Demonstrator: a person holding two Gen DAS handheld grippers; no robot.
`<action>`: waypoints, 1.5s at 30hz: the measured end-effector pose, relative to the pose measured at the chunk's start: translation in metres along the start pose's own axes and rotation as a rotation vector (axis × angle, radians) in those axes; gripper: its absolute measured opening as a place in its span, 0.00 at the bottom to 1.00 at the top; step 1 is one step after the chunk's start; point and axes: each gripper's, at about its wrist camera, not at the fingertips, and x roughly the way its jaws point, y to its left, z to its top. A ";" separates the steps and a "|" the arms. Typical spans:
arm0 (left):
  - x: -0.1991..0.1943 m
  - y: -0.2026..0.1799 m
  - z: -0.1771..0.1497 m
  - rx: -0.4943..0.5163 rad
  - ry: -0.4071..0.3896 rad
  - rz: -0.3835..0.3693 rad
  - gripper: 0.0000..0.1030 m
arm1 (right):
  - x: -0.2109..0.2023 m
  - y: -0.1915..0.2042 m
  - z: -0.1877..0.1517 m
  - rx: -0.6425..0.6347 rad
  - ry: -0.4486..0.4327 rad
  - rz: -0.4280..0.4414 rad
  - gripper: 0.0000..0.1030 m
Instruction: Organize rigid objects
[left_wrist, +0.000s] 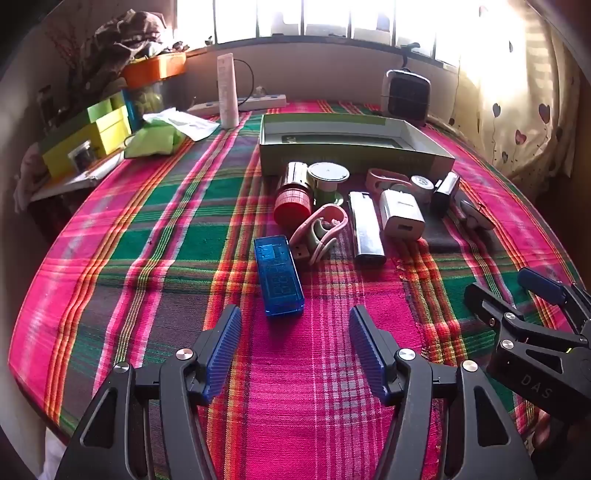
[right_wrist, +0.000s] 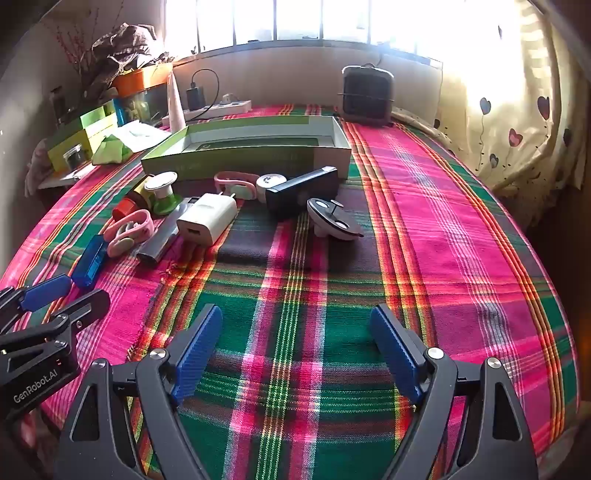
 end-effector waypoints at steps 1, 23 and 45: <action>0.000 0.001 0.000 -0.008 0.003 -0.008 0.58 | 0.000 0.000 0.000 -0.005 -0.003 -0.005 0.80; -0.003 -0.001 -0.001 -0.013 -0.004 -0.008 0.58 | -0.002 0.001 -0.003 0.002 -0.026 -0.020 0.80; -0.004 -0.001 -0.001 -0.013 -0.004 -0.007 0.58 | -0.003 0.001 -0.003 0.002 -0.031 -0.020 0.80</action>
